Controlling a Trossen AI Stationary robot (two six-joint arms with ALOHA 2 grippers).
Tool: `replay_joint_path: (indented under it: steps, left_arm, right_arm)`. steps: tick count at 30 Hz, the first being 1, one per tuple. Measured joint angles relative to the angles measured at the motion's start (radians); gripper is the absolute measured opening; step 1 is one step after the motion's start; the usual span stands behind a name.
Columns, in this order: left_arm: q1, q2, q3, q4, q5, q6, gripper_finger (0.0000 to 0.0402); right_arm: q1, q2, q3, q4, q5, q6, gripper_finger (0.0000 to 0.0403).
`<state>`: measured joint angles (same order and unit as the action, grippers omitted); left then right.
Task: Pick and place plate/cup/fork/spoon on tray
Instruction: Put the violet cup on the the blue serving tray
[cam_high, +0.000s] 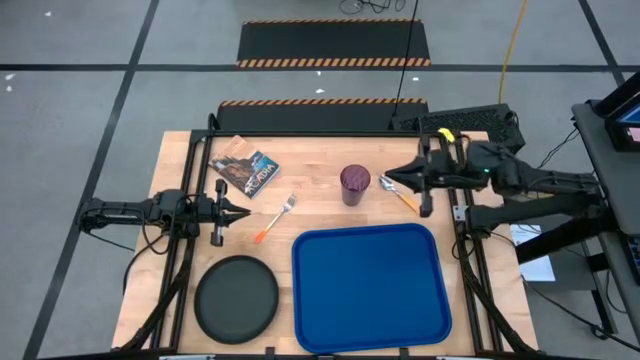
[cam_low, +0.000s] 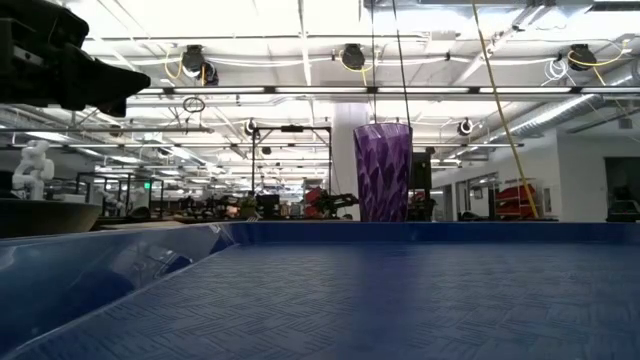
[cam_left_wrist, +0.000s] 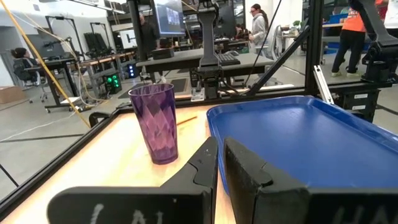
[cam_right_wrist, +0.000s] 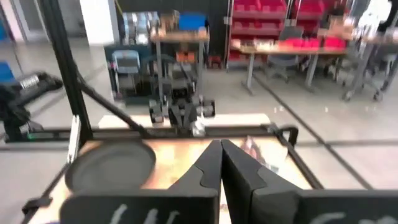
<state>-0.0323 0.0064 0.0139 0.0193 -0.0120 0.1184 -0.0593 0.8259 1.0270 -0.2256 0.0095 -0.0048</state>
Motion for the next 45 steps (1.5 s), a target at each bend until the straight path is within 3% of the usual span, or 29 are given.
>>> replay_joint_path:
  steps: [12, 25, 37, 41, 45]
  left_arm:
    - [0.0, 0.0, 0.0, 0.0, -0.005, -0.009, 0.0031]
    - [0.0, 0.0, 0.0, 0.003, -0.042, -0.05, 0.0031]
    - [0.0, 0.0, 0.0, 0.001, -0.042, -0.054, 0.0031]
    - [0.0, 0.0, 0.0, 0.0, -0.042, -0.062, 0.0031]
    - [0.0, 0.0, 0.0, -0.001, -0.042, -0.076, 0.0031]
  right_arm:
    - [-0.06, 0.244, 0.302, -0.321, 0.046, -0.047, 0.0]
    - [-0.204, 0.486, 0.457, -0.612, 0.039, -0.139, 0.0004]
    - [-0.237, 0.663, 0.468, -0.757, 0.03, -0.256, 0.009]
    - [-0.233, 0.68, 0.468, -0.779, -0.059, -0.279, 0.0123]
    - [-0.213, 0.686, 0.46, -0.781, -0.065, -0.308, 0.0148]
